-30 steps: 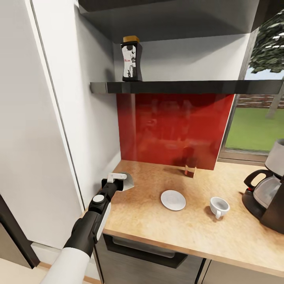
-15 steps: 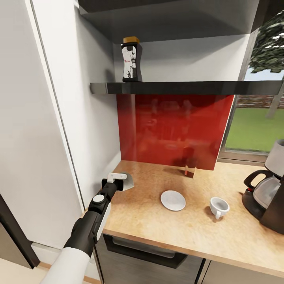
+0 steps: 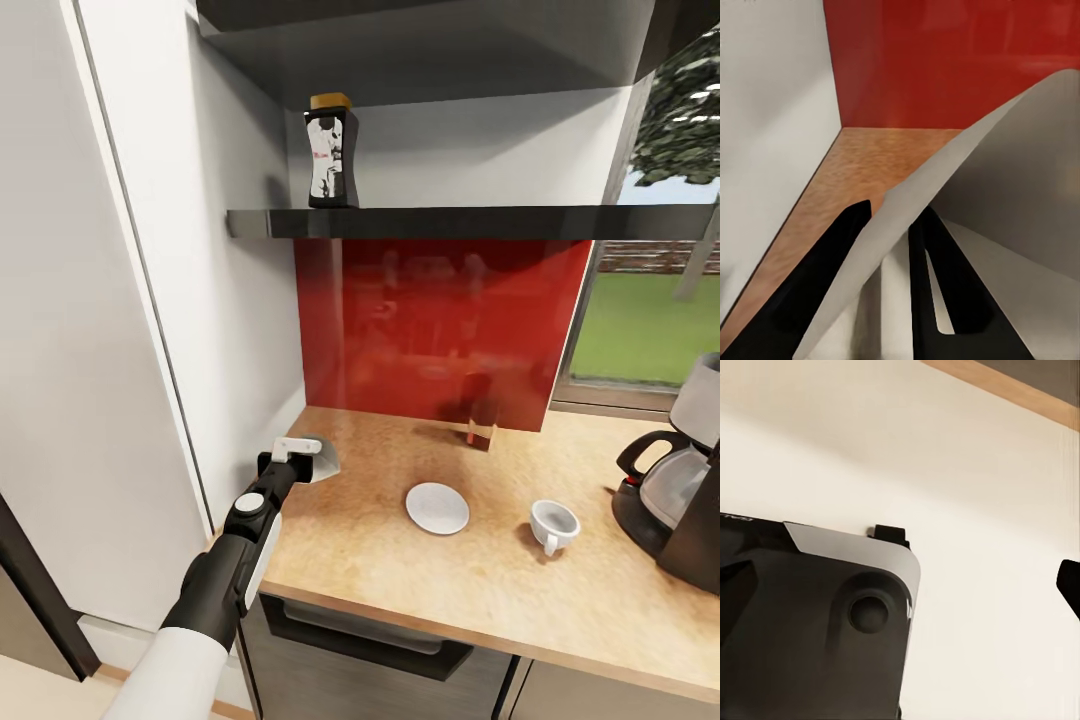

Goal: Set up a coffee station on the kitchen countertop: keep the coffee maker on the countertop, move the bottle of coffee from the kitchen shelf to the counter next to the coffee maker, place a paper coffee filter on top of the coffee maker, put the saucer next to the coffee maker with the coffee cup on the saucer, and place the electric kettle next to the coffee maker.

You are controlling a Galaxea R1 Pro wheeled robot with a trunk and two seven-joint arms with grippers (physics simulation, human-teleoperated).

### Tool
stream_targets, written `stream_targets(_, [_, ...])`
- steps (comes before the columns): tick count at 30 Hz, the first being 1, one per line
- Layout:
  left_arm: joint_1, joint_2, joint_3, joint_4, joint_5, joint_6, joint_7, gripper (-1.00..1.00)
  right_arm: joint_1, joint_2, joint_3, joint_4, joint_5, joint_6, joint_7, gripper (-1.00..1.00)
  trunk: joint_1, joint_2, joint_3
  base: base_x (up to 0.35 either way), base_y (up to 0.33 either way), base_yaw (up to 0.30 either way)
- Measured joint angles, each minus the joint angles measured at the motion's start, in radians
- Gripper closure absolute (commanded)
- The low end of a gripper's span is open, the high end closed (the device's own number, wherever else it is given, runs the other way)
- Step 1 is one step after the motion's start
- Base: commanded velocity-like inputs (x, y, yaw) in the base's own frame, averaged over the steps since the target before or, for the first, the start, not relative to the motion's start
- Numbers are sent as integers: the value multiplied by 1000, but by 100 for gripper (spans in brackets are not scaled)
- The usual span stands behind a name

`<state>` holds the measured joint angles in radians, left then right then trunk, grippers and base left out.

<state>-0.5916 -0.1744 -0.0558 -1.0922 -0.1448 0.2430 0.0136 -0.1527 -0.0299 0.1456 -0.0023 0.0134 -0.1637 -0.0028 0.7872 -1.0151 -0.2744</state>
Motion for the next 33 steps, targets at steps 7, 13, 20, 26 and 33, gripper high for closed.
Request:
stream_targets(7, [0, 0, 0, 0, 0, 0, 0, 100, 0, -1, 0, 0, 1, 0, 0, -100, 0, 0, 0, -120, -91, 0])
stream_targets(13, [0, 0, 0, -1, 0, 0, 0, 100, 0, -1, 0, 0, 0, 0, 0, -100, 0, 0, 0, -228, -173, 0])
stream_targets(20, [0, 0, 0, -4, 1, 0, 0, 100, 0, -2, 1, 0, 1, 1, 0, -100, 0, 0, 0, -72, -54, -104])
stream_targets(26, [0, 0, -2, -6, 1, -1, 0, 100, 0, -2, 0, 0, 1, 1, 0, -100, 0, 0, 0, -10, -8, -227])
stream_targets(33, [0, 0, -4, -69, 1, 2, -3, 100, 0, -3, 0, 0, 1, 1, 0, -100, 0, 0, 0, -1, -1, -57])
